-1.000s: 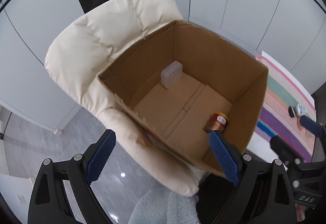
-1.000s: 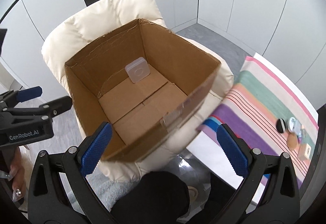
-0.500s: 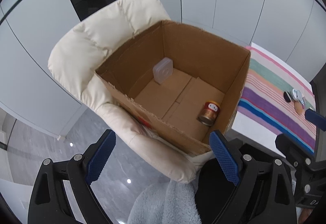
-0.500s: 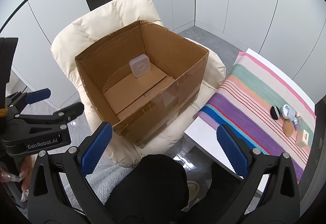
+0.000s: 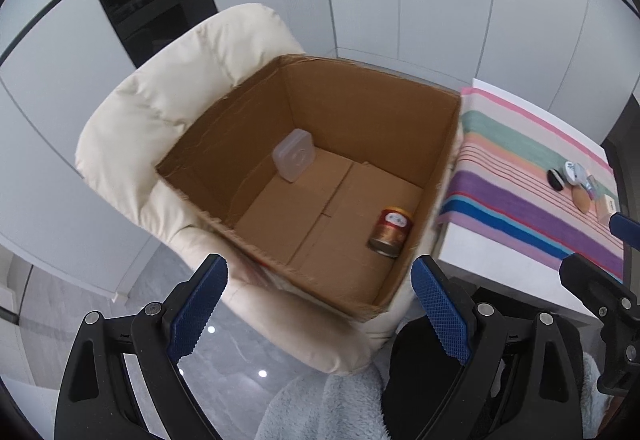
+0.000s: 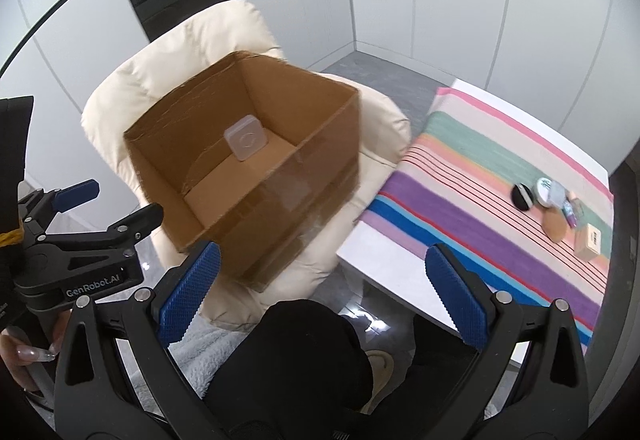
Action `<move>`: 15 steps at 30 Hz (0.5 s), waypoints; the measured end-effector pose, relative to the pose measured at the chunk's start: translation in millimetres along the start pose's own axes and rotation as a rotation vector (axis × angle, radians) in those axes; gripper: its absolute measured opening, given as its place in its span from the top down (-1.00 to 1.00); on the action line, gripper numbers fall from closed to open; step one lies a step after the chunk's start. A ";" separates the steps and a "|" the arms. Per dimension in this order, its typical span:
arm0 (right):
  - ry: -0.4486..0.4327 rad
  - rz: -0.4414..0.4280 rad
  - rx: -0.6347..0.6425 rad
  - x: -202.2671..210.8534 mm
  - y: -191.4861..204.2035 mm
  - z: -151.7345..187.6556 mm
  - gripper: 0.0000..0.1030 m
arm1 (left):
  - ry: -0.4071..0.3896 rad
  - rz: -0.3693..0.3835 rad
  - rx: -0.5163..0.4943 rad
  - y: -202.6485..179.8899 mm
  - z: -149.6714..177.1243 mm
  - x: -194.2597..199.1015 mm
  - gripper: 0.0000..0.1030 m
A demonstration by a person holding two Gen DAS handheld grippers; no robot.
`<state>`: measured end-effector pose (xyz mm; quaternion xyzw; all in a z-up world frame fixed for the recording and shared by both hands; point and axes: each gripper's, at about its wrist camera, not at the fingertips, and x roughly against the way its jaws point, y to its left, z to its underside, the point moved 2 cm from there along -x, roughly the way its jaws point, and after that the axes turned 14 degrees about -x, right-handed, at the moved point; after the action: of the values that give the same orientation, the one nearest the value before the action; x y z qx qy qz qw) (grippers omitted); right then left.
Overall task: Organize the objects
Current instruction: 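Withdraw both tools from the box back toward the striped cloth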
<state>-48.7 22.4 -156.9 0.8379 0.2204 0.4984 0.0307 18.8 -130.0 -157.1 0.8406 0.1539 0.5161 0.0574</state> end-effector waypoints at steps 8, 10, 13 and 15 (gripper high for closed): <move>-0.014 0.045 -0.082 12.4 -48.2 -0.1 -1.00 | -0.029 0.060 -0.099 -50.9 -24.2 1.6 -0.83; -0.017 0.059 -0.107 16.1 -65.5 0.0 -1.00 | -0.035 0.076 -0.127 -66.4 -30.6 2.4 -0.83; -0.033 0.091 -0.150 23.2 -90.5 -0.8 -1.00 | -0.037 0.091 -0.180 -92.1 -40.0 2.5 -0.83; -0.046 0.108 -0.185 29.4 -109.8 -1.1 -1.00 | -0.038 0.107 -0.213 -110.2 -46.6 2.1 -0.83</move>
<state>-74.9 133.0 -162.0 0.8533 0.1272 0.4984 0.0859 -43.5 -28.0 -162.1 0.8465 0.0519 0.5158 0.1213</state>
